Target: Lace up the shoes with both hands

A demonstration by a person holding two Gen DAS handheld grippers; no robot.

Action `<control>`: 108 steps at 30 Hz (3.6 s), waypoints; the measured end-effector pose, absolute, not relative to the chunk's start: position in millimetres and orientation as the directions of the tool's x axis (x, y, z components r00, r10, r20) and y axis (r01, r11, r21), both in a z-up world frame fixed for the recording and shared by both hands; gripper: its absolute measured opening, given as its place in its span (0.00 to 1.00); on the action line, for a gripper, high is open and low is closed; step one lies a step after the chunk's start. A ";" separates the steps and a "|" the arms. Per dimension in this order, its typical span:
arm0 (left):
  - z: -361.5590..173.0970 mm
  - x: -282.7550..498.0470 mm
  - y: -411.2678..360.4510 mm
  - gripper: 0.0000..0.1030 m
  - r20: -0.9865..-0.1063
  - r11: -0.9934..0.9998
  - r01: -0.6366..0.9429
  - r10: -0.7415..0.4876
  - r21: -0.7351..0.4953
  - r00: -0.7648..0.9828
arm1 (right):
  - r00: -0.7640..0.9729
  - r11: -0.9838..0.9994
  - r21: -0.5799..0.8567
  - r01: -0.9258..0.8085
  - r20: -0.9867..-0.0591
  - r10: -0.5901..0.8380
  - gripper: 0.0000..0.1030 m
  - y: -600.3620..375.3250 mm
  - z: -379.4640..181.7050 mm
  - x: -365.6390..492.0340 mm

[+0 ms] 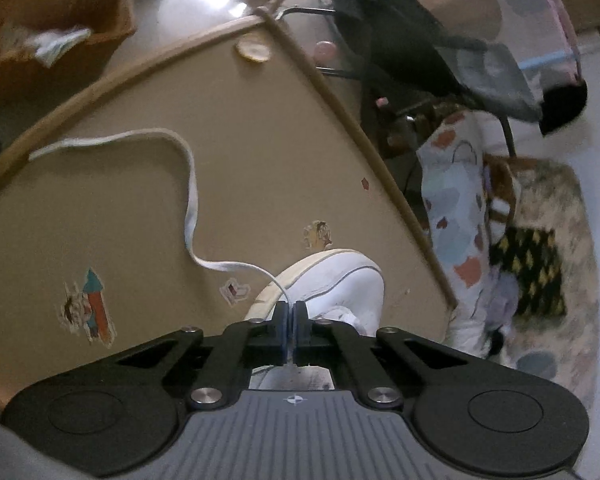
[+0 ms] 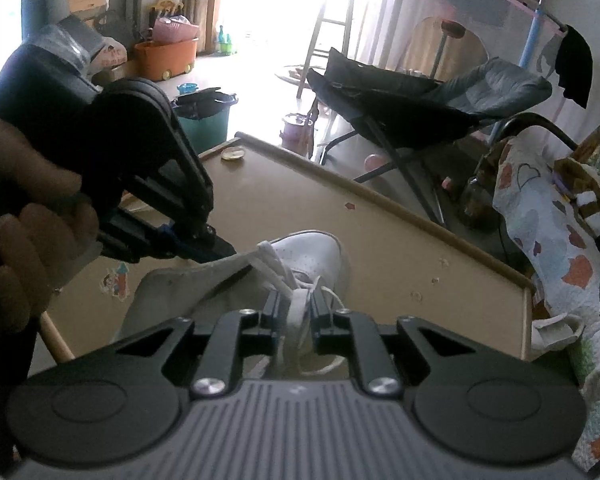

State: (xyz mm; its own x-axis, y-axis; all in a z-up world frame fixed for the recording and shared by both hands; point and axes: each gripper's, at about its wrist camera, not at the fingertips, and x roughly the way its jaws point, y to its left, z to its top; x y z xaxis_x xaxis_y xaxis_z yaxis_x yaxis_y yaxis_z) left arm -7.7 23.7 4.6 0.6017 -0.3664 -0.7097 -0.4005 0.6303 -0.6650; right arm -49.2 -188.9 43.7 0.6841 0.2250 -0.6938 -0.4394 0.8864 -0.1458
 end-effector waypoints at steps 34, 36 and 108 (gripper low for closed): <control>-3.7 7.4 31.7 0.02 -0.811 0.869 -0.266 -0.224 -0.416 0.540 | 0.685 0.880 -0.189 -0.435 -0.704 0.187 0.20 -185.6 36.9 -45.8; -2.7 6.4 30.5 0.02 -0.814 0.881 -0.256 -0.210 -0.398 0.542 | 0.685 0.880 -0.190 -0.435 -0.704 0.187 0.20 -185.4 36.8 -46.3; -7.9 -8.5 22.0 0.40 -0.669 0.388 -0.546 -0.465 -0.743 0.580 | 0.444 0.979 0.160 -0.123 -0.874 0.199 0.38 -209.8 19.4 -32.4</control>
